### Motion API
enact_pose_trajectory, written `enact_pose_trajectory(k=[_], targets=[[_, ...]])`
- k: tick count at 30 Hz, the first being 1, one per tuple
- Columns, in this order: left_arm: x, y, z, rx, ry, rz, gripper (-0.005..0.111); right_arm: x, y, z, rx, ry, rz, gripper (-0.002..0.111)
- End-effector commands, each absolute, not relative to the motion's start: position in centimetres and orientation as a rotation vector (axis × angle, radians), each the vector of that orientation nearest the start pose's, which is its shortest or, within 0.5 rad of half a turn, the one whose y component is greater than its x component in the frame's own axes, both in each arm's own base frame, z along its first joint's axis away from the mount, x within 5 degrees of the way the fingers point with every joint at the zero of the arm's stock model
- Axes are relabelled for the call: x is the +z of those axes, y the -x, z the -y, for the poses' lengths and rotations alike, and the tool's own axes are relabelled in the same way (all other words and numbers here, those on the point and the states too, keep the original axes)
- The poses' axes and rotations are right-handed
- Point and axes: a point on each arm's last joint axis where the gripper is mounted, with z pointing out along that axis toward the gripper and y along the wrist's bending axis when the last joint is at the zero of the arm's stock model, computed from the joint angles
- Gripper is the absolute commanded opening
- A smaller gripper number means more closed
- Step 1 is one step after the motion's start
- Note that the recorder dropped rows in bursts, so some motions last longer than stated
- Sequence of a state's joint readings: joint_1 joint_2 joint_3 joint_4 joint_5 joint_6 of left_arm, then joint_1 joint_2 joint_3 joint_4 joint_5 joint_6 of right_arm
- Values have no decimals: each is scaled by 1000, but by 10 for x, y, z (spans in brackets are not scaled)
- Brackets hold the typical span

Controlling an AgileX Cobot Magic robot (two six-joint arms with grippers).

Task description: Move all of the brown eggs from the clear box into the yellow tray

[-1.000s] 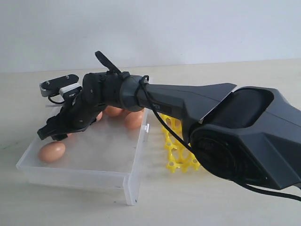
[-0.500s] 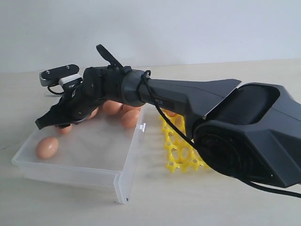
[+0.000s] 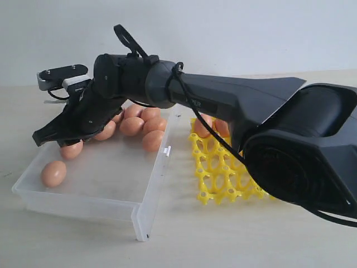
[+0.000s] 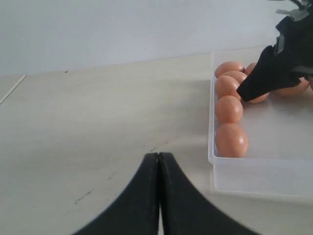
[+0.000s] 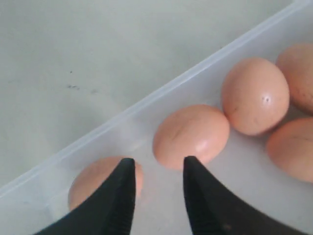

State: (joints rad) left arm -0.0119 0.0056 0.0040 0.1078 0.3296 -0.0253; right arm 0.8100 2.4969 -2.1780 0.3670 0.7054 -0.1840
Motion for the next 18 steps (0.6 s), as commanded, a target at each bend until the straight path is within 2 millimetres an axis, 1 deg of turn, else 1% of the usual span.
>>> enact_pose_trajectory(k=[1, 4, 7, 10, 13, 15, 18], targets=[[185, -54, -2, 72, -49, -1798, 0, 162, -349, -413, 693, 1080, -2487, 52], [185, -54, -2, 72, -49, -1798, 0, 158, -335, -412, 676, 1177, -2577, 53], [185, -54, -2, 72, -49, -1798, 0, 155, -324, -413, 649, 1249, -2627, 51], [185, -54, -2, 72, -49, -1798, 0, 154, -311, -415, 634, 1317, -2683, 46], [185, -54, -2, 72, -49, -1798, 0, 152, -297, -416, 613, 1392, -2751, 38], [185, -54, -2, 72, -49, -1798, 0, 152, -290, -420, 611, 1415, -2742, 33], [185, -54, -2, 72, -49, -1798, 0, 158, -282, -423, 594, 1446, -2723, 30]])
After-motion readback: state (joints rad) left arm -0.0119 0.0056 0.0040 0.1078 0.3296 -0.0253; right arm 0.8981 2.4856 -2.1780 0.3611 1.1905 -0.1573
